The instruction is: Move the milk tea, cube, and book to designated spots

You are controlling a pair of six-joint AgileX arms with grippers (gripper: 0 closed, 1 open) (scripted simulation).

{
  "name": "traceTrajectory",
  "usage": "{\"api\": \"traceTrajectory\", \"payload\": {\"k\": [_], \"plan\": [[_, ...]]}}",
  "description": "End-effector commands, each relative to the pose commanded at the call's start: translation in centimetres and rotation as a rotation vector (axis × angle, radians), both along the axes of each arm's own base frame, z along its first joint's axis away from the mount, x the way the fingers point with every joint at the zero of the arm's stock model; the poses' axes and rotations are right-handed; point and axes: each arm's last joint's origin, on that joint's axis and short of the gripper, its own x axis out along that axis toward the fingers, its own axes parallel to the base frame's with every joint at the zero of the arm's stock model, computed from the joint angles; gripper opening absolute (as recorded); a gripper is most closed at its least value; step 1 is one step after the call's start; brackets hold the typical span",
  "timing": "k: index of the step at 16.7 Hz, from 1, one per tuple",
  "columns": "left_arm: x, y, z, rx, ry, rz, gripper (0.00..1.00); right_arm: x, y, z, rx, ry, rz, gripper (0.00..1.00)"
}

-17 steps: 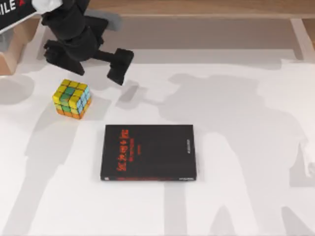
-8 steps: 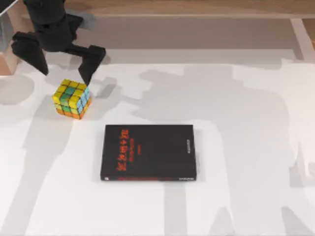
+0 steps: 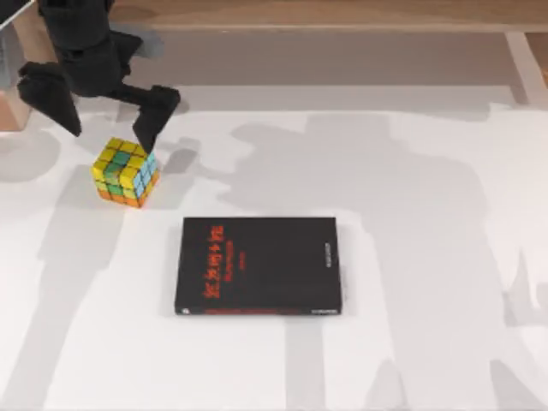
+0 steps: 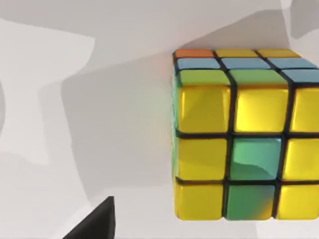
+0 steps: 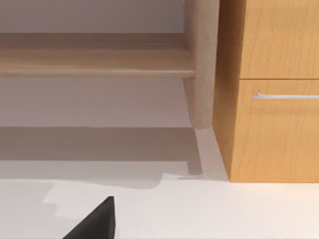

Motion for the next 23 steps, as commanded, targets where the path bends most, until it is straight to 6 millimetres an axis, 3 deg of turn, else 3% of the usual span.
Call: {"api": "traceTrajectory", "payload": {"k": [8, 13, 23], "plan": [[0.1, -0.4, -5.0, 0.000, -0.002, 0.001, 1.00, 0.0, 0.0, 0.0, 0.000, 0.000, 0.000, 1.00], [0.1, -0.5, -5.3, 0.000, -0.001, 0.001, 1.00, 0.0, 0.0, 0.0, 0.000, 0.000, 0.000, 1.00], [0.1, -0.5, -5.3, 0.000, -0.001, 0.001, 0.25, 0.0, 0.0, 0.0, 0.000, 0.000, 0.000, 1.00]]}}
